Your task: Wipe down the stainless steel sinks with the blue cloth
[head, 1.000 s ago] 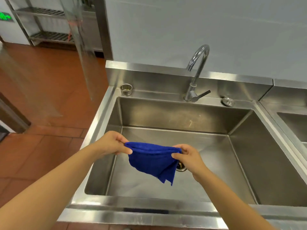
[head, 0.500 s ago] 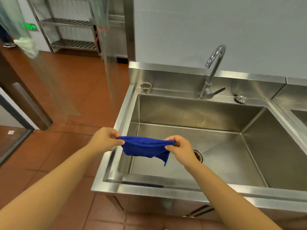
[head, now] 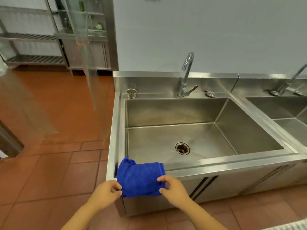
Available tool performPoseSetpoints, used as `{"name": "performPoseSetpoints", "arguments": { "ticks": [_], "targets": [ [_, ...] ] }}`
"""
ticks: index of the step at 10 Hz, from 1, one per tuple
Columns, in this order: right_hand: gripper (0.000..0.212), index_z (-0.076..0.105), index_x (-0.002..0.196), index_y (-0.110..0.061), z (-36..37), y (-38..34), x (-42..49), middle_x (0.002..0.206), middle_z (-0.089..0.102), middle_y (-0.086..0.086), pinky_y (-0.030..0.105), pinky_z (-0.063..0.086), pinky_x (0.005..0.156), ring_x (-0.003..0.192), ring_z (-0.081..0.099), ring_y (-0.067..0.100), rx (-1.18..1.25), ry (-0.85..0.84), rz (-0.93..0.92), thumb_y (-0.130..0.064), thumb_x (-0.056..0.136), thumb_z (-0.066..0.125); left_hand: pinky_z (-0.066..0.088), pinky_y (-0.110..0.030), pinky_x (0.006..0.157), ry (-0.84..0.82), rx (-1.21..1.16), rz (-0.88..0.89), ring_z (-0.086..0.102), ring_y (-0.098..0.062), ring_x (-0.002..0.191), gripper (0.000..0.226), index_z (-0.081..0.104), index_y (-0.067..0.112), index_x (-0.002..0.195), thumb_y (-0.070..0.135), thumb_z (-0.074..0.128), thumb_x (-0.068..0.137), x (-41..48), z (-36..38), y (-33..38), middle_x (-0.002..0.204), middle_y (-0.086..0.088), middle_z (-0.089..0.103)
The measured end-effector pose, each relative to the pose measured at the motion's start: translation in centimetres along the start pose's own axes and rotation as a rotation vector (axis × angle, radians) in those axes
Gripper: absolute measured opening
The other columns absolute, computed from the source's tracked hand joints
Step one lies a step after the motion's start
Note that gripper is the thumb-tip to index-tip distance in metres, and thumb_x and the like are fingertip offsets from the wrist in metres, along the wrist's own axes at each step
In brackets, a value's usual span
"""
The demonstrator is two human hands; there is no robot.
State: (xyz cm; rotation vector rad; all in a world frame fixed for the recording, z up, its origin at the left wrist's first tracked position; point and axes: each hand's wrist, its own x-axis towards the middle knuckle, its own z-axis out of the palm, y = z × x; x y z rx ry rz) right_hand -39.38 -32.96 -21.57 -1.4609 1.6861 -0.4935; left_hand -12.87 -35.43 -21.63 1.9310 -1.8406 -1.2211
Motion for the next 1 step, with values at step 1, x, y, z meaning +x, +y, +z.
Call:
{"name": "performPoseSetpoints", "arguments": {
  "ticks": [1],
  "targets": [
    [0.021,0.060,0.103,-0.024,-1.52,-1.97,-1.04,0.101,0.064,-0.007,0.015,0.050,0.080,0.093,0.061,0.006,0.221,0.087,0.017,-0.012,0.086,0.065,0.045,-0.021,0.057,0.145,-0.111,0.051,0.060,-0.006,0.050,0.012,0.061,0.013,0.082,0.016,0.056,0.093,-0.38,-1.39,1.84,0.055,-0.001,0.068]
  ]
}}
